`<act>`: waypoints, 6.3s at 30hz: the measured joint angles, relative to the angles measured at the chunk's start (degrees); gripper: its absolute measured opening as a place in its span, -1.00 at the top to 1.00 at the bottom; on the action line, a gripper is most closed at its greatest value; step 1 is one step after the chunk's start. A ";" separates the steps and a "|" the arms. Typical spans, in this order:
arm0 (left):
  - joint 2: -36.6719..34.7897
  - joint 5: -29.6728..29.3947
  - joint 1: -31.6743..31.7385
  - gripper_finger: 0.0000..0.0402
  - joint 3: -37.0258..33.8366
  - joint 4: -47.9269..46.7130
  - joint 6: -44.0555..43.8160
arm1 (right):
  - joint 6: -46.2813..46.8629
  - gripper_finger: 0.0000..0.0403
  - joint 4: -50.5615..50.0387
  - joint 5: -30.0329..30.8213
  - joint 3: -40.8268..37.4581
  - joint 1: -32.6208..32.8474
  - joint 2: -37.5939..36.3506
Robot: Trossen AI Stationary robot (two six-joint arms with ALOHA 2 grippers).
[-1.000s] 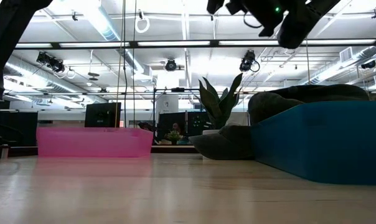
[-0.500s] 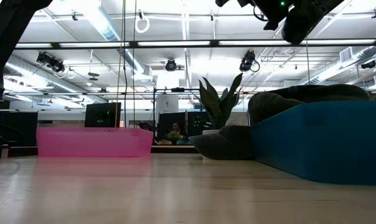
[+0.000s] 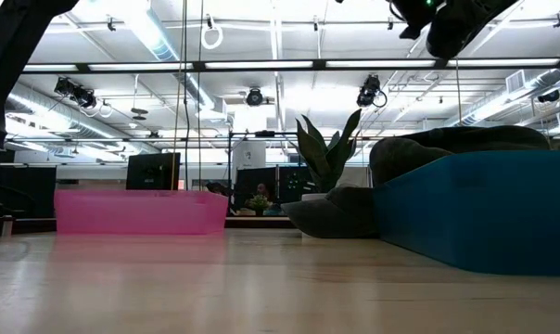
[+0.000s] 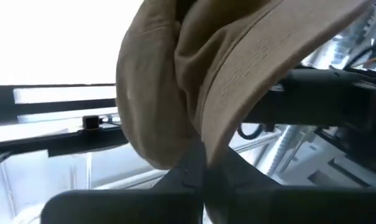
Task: Pick & Place hat
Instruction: Put the bottom brown cap into the pink bin
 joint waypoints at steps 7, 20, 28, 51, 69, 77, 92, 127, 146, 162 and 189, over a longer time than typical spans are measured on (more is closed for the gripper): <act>0.00 0.42 0.44 0.95 0.00 -0.38 1.30 | -0.52 0.97 -3.78 -5.68 -0.09 -3.07 -5.83; 0.07 2.64 1.88 0.97 0.00 -1.43 0.38 | 2.13 0.98 -9.01 -13.79 0.09 -5.17 -18.81; 0.09 4.53 2.35 0.65 -0.04 -15.16 -3.03 | -2.42 0.98 -16.60 -14.09 0.09 -6.74 -23.68; -0.48 12.66 0.24 -0.93 -0.07 -19.59 -3.30 | -3.76 0.98 -28.45 -18.07 0.07 -11.49 -25.66; -0.87 13.57 7.99 -0.88 -0.07 -40.32 -17.95 | 0.58 0.98 -28.74 -19.34 0.07 -19.86 -29.66; -3.82 12.85 9.58 -0.88 -0.02 -48.70 -15.82 | 0.61 0.98 -30.81 -21.31 0.07 -24.44 -32.05; -9.75 6.49 11.80 -0.88 0.00 -62.78 -8.14 | 0.76 0.98 -35.18 -24.95 0.07 -31.21 -34.47; -29.05 -44.16 -0.06 -0.88 0.02 -104.82 -14.38 | -27.88 0.98 -71.55 -25.99 9.55 -23.74 -23.34; -30.67 -44.02 -0.61 -0.87 -0.04 -114.32 -33.60 | -38.84 0.98 -71.88 -17.99 9.62 -12.66 -14.76; -29.23 -46.47 -4.09 -0.62 -0.07 -123.80 -40.95 | -45.58 0.98 -69.76 -12.81 9.64 -9.24 -10.68; -24.71 -49.35 -4.74 -0.37 -0.04 -114.85 -37.03 | -46.36 0.98 -64.07 -13.51 9.66 -7.70 -10.61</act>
